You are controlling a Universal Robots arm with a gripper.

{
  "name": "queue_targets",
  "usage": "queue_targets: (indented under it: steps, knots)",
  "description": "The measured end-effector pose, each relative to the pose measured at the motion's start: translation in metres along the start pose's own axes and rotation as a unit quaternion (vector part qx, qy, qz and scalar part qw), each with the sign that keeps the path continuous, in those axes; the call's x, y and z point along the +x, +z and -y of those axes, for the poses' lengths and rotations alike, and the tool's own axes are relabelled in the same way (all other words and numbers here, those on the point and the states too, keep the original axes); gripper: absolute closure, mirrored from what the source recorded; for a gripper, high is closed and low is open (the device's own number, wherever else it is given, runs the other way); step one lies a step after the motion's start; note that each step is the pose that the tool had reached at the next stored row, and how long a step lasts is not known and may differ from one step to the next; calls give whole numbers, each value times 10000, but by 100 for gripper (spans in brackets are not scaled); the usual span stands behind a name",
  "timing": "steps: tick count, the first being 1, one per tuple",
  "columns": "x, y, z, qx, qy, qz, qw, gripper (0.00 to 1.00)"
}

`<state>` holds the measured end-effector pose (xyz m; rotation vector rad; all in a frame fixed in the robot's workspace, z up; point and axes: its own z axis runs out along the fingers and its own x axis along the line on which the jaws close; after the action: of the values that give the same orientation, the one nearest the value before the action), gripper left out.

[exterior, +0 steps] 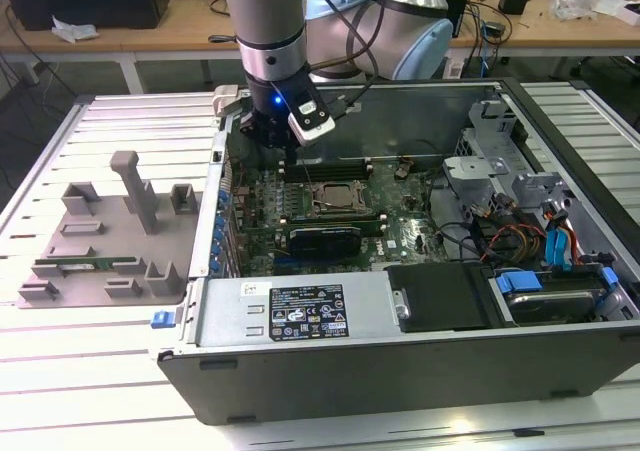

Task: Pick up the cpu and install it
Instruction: 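Install the first cpu locking lever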

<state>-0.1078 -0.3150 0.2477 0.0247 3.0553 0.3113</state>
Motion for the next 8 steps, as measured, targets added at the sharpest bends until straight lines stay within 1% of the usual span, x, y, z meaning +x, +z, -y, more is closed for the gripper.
queue_targets:
  steps: [2,4,6,8]
  knots:
    - [-4,0,1,-1,-1,-1,10000,89]
    - [-39,2,0,-1,-1,0,10000,89]
    - [-101,7,-1,-1,0,0,10000,89]
    - [-195,14,-1,0,-1,0,10000,89]
